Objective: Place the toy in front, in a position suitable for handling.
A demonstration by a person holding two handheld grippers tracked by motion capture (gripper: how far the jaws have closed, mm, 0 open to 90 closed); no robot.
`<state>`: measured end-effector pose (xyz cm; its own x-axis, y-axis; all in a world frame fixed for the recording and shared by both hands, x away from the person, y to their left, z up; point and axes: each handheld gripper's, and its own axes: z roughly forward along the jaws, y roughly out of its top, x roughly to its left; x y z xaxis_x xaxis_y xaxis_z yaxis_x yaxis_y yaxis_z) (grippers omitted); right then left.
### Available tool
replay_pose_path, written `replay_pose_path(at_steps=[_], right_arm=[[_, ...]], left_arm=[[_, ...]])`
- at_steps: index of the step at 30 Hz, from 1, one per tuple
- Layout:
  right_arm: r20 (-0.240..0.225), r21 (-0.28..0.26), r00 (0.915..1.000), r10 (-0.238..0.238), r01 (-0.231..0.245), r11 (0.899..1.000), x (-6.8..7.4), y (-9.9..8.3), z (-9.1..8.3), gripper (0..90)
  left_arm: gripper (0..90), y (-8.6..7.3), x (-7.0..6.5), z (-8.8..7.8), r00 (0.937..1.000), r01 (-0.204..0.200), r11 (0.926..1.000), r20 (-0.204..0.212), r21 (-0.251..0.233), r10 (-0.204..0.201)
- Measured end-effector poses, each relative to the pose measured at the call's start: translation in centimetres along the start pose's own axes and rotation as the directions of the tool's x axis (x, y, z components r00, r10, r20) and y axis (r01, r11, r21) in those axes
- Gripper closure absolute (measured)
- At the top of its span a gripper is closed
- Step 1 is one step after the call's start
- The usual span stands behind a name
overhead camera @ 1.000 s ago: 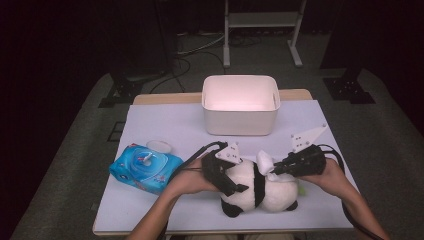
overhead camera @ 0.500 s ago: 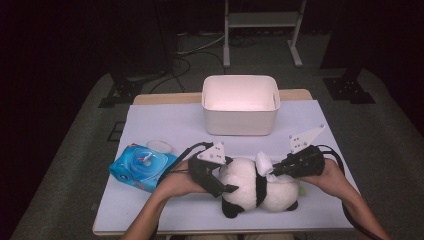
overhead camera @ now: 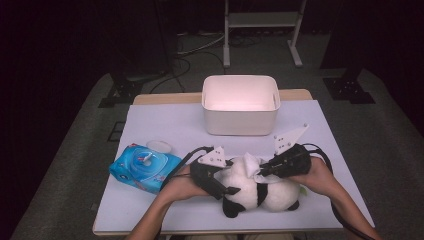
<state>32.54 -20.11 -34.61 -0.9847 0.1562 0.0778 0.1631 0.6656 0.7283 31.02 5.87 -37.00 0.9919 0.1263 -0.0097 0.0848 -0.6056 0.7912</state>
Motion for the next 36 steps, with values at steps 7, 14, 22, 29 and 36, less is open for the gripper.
replay_pose_path(at_steps=[7, 14, 22, 29, 36], right_arm=[[-0.008, -0.003, 0.9992, -0.04, 0.04, 0.999, 0.2, 2.1, 1.1, 83.9], [-0.024, -0.015, 0.9977, -0.063, 0.062, 0.998, 0.3, 3.5, 2.3, 83.9], [-0.011, -0.028, 0.9987, -0.05, 0.049, 0.998, 0.3, 2.4, 1.3, 83.8], [0.037, -0.013, 0.9992, 0.017, -0.016, 1.0, 1.4, -1.1, -0.7, 83.6], [0.06, -0.019, 0.9982, 0.003, -0.002, 1.0, 3.2, -1.4, -0.6, 83.5]], left_arm=[[18.5, 0.3, 0.3, 0.3, 1.0, 0.005, 0.9999, 0.003, 0.016, -0.005], [18.4, 0.3, 0.5, 0.5, 1.0, 0.005, 1.0, 0.006, 0.008, -0.005], [13.8, 0.1, 0.4, -0.2, 1.0, 0.006, 1.0, 0.006, 0.0, -0.006], [14.7, -0.8, -0.1, -0.8, 0.9998, -0.016, 0.9999, 0.006, -0.005, 0.016], [14.9, -1.1, -0.3, -0.5, 0.9998, -0.013, 0.9998, 0.018, -0.012, 0.013]])
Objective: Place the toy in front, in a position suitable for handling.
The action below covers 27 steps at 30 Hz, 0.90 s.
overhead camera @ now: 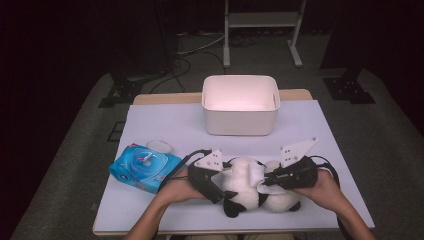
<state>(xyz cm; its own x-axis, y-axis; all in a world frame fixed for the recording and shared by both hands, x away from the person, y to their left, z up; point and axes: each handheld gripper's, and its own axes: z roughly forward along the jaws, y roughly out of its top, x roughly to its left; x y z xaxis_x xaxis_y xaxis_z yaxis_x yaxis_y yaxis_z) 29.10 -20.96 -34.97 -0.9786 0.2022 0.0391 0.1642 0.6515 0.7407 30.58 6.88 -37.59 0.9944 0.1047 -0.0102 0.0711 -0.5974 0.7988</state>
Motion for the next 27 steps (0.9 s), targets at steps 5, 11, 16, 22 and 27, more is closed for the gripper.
replay_pose_path(at_steps=[5, 11, 16, 22, 27], right_arm=[[-0.012, 0.007, 0.9989, -0.045, 0.045, 0.999, 0.8, 1.6, 1.4, 83.6], [-0.064, -0.015, 0.9961, -0.06, 0.059, 0.998, 0.6, 3.6, 3.3, 83.6], [-0.069, -0.007, 0.9954, -0.067, 0.067, 0.998, 0.1, 4.1, 3.3, 83.7], [-0.026, -0.003, 0.9993, -0.027, 0.027, 1.0, -1.6, 3.0, 1.4, 83.5], [-0.01, 0.015, 0.9998, 0.02, -0.02, 1.0, -3.4, 1.8, 0.6, 83.0]], left_arm=[[14.8, 0.1, 0.0, 0.2, 1.0, -0.001, 1.0, 0.001, 0.003, 0.001], [14.7, -0.2, 0.1, 0.3, 1.0, 0.005, 1.0, 0.006, -0.008, -0.005], [14.7, -0.3, 0.2, 0.2, 0.9999, 0.013, 0.9999, 0.001, -0.01, -0.013], [14.7, -0.1, 0.2, 0.2, 1.0, 0.006, 1.0, 0.003, -0.001, -0.006], [14.7, -0.1, 0.4, 0.1, 1.0, 0.002, 1.0, 0.004, 0.008, -0.002]])
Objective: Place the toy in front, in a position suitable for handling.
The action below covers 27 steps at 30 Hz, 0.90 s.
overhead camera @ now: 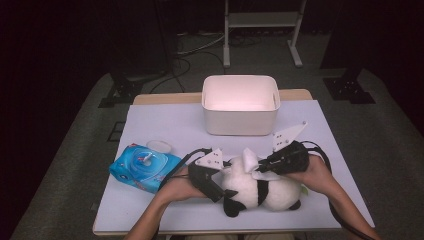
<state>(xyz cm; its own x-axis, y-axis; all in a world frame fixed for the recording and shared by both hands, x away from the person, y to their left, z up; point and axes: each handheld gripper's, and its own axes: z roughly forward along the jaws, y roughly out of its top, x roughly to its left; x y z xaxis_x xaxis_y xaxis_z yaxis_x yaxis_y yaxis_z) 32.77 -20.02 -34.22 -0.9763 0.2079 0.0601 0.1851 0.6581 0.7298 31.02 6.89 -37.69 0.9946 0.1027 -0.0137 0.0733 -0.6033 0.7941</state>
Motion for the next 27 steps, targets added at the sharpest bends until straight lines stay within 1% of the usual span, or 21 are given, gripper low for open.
replay_pose_path(at_steps=[1, 2, 3, 4, 5, 6, 10, 12, 13, 15, 16, 18, 21, 22, 24, 25, 26, 27], right_arm=[[0.004, 0.01, 0.9995, 0.03, -0.03, 0.999, -0.8, -0.9, -0.3, 83.0], [0.008, 0.014, 0.9992, 0.039, -0.04, 0.999, -1.1, -1.3, -0.5, 83.0], [0.006, 0.018, 0.9988, 0.049, -0.049, 0.999, -1.3, -1.6, -0.6, 83.0], [0.006, 0.018, 0.9988, 0.049, -0.049, 0.999, -1.3, -1.6, -0.6, 83.0], [-0.008, 0.007, 0.9982, 0.06, -0.06, 0.998, -1.4, -2.1, -0.8, 83.3], [-0.013, 0.003, 0.998, 0.061, -0.061, 0.998, -1.2, -2.2, -0.7, 83.5], [-0.02, 0.002, 0.9994, 0.028, -0.028, 1.0, -0.2, -2.2, -0.2, 83.9], [-0.022, 0.003, 0.9994, 0.027, -0.027, 1.0, 0.0, -2.1, -0.2, 83.9], [-0.021, 0.009, 0.9997, 0.014, -0.014, 1.0, 0.4, -2.1, -0.2, 84.0], [-0.02, 0.011, 0.9998, 0.007, -0.007, 1.0, 0.6, -2.1, -0.3, 84.1], [-0.029, 0.011, 0.9996, -0.004, 0.004, 1.0, 0.8, -2.1, -0.3, 84.2], [-0.04, 0.01, 0.9992, -0.007, 0.008, 1.0, 1.1, -2.1, -0.2, 84.3], [-0.043, 0.019, 0.999, -0.015, 0.016, 1.0, 1.4, -2.1, -0.1, 84.3], [-0.046, 0.02, 0.9987, -0.022, 0.023, 1.0, 1.6, -2.1, -0.1, 84.4], [-0.047, 0.021, 0.9985, -0.026, 0.027, 0.999, 1.6, -2.1, 0.0, 84.4], [-0.049, 0.027, 0.9983, -0.03, 0.031, 0.999, 1.7, -2.1, 0.1, 84.6], [-0.051, 0.028, 0.9983, -0.029, 0.031, 0.999, 1.7, -2.1, 0.3, 84.6], [-0.054, 0.031, 0.9981, -0.029, 0.031, 0.999, 1.7, -2.1, 0.4, 84.7]], left_arm=[[14.7, 0.0, 0.1, -0.1, 1.0, 0.008, 1.0, 0.004, -0.001, -0.008], [14.6, 0.0, 0.1, -0.1, 1.0, 0.008, 1.0, 0.004, -0.001, -0.008], [14.6, 0.2, 0.3, -0.2, 0.9999, 0.012, 0.9999, 0.009, 0.009, -0.012], [14.5, 0.2, 0.3, -0.2, 0.9999, 0.012, 0.9999, 0.009, 0.009, -0.012], [14.4, 0.6, 0.3, -0.3, 0.9998, 0.012, 0.9998, 0.018, 0.013, -0.013], [13.7, 0.8, 0.4, -0.4, 0.9996, 0.016, 0.9998, 0.023, 0.014, -0.016], [11.9, 1.8, 0.4, -0.7, 0.9997, 0.011, 0.9998, 0.02, 0.018, -0.011], [11.9, 2.0, 0.5, -0.7, 0.9998, 0.011, 0.9998, 0.019, 0.018, -0.011], [11.9, 2.4, 0.5, -0.6, 0.9998, 0.006, 0.9997, 0.019, 0.023, -0.006], [11.8, 2.6, 0.5, -0.5, 0.9998, 0.004, 0.9997, 0.018, 0.023, -0.004], [11.2, 2.8, 0.6, -0.2, 0.9996, 0.002, 0.9994, 0.028, 0.033, -0.003], [10.5, 3.1, 0.6, 0.1, 0.9992, -0.005, 0.9989, 0.039, 0.047, 0.003], [9.3, 3.2, 0.6, 0.4, 0.9987, -0.009, 0.9987, 0.05, 0.049, 0.006], [8.3, 3.4, 0.7, 0.7, 0.9981, -0.003, 0.9977, 0.061, 0.067, -0.001], [7.3, 3.4, 0.8, 0.9, 0.9978, -0.001, 0.9972, 0.066, 0.075, -0.004], [7.0, 3.4, 1.1, 1.3, 0.9963, 0.017, 0.9958, 0.082, 0.089, -0.024], [6.9, 3.4, 1.1, 1.3, 0.9963, 0.017, 0.9958, 0.082, 0.089, -0.024], [6.9, 3.3, 1.2, 1.6, 0.9953, 0.026, 0.9941, 0.091, 0.106, -0.035]])
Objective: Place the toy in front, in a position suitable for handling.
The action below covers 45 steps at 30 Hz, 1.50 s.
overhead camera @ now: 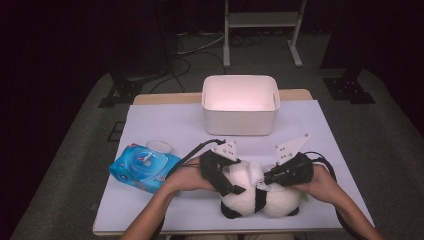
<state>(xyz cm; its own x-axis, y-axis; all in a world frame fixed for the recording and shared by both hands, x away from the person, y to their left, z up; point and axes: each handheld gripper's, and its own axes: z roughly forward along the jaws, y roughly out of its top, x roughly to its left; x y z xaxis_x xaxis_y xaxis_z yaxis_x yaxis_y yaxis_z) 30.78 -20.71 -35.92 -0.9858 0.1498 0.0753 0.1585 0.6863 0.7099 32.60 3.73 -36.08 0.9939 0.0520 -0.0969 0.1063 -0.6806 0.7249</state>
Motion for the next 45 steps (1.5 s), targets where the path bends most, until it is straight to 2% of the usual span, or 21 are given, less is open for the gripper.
replay_pose_path(at_steps=[5, 9, 12, 17, 19, 20, 21, 22, 23, 24, 25, 27, 28, 33, 34, 35, 37, 38, 39, 42, 45], right_arm=[[-0.001, 0.016, 1.0, 0.001, -0.001, 1.0, -0.2, 0.0, 0.3, 84.7], [-0.003, -0.009, 0.9996, 0.028, -0.028, 1.0, -0.6, -0.7, 0.0, 84.6], [0.01, -0.033, 0.9994, 0.033, -0.032, 0.999, -1.0, -0.9, -0.7, 84.5], [0.022, -0.043, 0.9991, 0.036, -0.035, 0.998, -1.6, -0.7, -1.5, 84.5], [0.026, -0.041, 0.999, 0.037, -0.036, 0.999, -2.3, -0.2, -2.0, 84.4], [0.032, -0.045, 0.9988, 0.036, -0.035, 0.998, -2.5, -0.1, -2.1, 84.4], [0.032, -0.045, 0.9988, 0.036, -0.035, 0.998, -2.5, -0.1, -2.1, 84.4], [0.036, -0.046, 0.9988, 0.033, -0.032, 0.998, -3.0, 0.2, -2.5, 84.4], [0.043, -0.046, 0.9984, 0.037, -0.035, 0.998, -3.3, 0.4, -2.6, 84.4], [0.045, -0.047, 0.9984, 0.034, -0.032, 0.998, -3.6, 0.6, -2.7, 84.4], [0.048, -0.044, 0.9983, 0.034, -0.032, 0.999, -3.9, 0.7, -2.9, 84.3], [0.051, -0.044, 0.998, 0.036, -0.034, 0.998, -4.2, 0.9, -2.9, 84.3], [0.047, -0.048, 0.998, 0.041, -0.038, 0.998, -4.9, 1.1, -3.0, 84.4], [0.031, -0.049, 0.9976, 0.062, -0.06, 0.997, -6.3, 1.0, -2.7, 84.3], [0.01, -0.04, 0.9978, 0.066, -0.065, 0.997, -6.5, 0.9, -2.0, 84.3], [0.01, -0.04, 0.9978, 0.066, -0.065, 0.997, -6.5, 0.9, -2.0, 84.3], [-0.015, -0.025, 0.9985, 0.052, -0.052, 0.998, -6.1, 0.9, -1.1, 84.4], [-0.025, -0.025, 0.9981, 0.057, -0.058, 0.998, -5.9, 0.9, -0.8, 84.5], [-0.035, -0.026, 0.998, 0.053, -0.054, 0.998, -5.7, 0.9, -0.5, 84.5], [-0.042, -0.034, 0.998, 0.047, -0.049, 0.998, -5.1, 1.0, -0.3, 84.5], [-0.034, -0.027, 0.9993, 0.016, -0.017, 1.0, -3.8, 1.3, -0.1, 84.6]], left_arm=[[10.7, -0.4, 0.0, 1.4, 0.9999, -0.003, 1.0, -0.012, -0.004, 0.003], [29.7, -0.1, -0.2, 1.3, 0.9973, -0.036, 0.9993, -0.063, 0.005, 0.036], [40.3, 0.3, -0.1, 1.0, 0.9965, -0.044, 0.999, -0.071, -0.004, 0.044], [42.8, 1.0, 0.4, 0.6, 0.9956, -0.049, 0.9988, -0.081, -0.002, 0.049], [43.0, 1.7, 0.5, 0.4, 0.9941, -0.065, 0.9978, -0.086, 0.012, 0.066], [43.0, 2.2, 0.5, 0.2, 0.9904, -0.09, 0.9957, -0.103, 0.022, 0.092], [42.9, 2.2, 0.5, 0.2, 0.9904, -0.09, 0.9957, -0.103, 0.022, 0.092], [43.0, 2.7, 0.7, -0.1, 0.9849, -0.112, 0.9933, -0.13, 0.026, 0.115], [42.9, 2.7, 0.7, -0.1, 0.9849, -0.112, 0.9933, -0.13, 0.026, 0.115], [42.9, 3.1, 1.1, -0.4, 0.9782, -0.135, 0.9903, -0.154, 0.033, 0.139], [42.9, 3.2, 1.3, -0.4, 0.9749, -0.139, 0.9897, -0.171, 0.033, 0.143], [42.8, 3.3, 1.5, -0.5, 0.9719, -0.15, 0.9877, -0.177, 0.045, 0.155], [42.6, 3.3, 1.8, -0.6, 0.9666, -0.182, 0.9821, -0.175, 0.049, 0.188], [39.8, 2.7, 1.8, -0.8, 0.9682, -0.188, 0.9812, -0.16, 0.045, 0.192], [38.0, 2.2, 1.7, -0.9, 0.9732, -0.168, 0.985, -0.152, 0.041, 0.172], [35.7, 2.2, 1.7, -0.9, 0.9732, -0.168, 0.985, -0.152, 0.041, 0.172], [27.2, 1.7, 1.8, -1.3, 0.9863, -0.107, 0.9943, -0.126, 0.009, 0.107], [22.2, 1.7, 1.8, -1.3, 0.9863, -0.107, 0.9943, -0.126, 0.009, 0.107], [19.2, 1.6, 1.6, -1.8, 0.9904, -0.079, 0.9966, -0.115, -0.023, 0.075], [17.0, 1.5, 1.4, -2.2, 0.9918, -0.058, 0.998, -0.115, -0.026, 0.055], [10.0, 1.4, 1.2, -2.2, 0.9914, -0.039, 0.9992, -0.125, -0.009, 0.038]])
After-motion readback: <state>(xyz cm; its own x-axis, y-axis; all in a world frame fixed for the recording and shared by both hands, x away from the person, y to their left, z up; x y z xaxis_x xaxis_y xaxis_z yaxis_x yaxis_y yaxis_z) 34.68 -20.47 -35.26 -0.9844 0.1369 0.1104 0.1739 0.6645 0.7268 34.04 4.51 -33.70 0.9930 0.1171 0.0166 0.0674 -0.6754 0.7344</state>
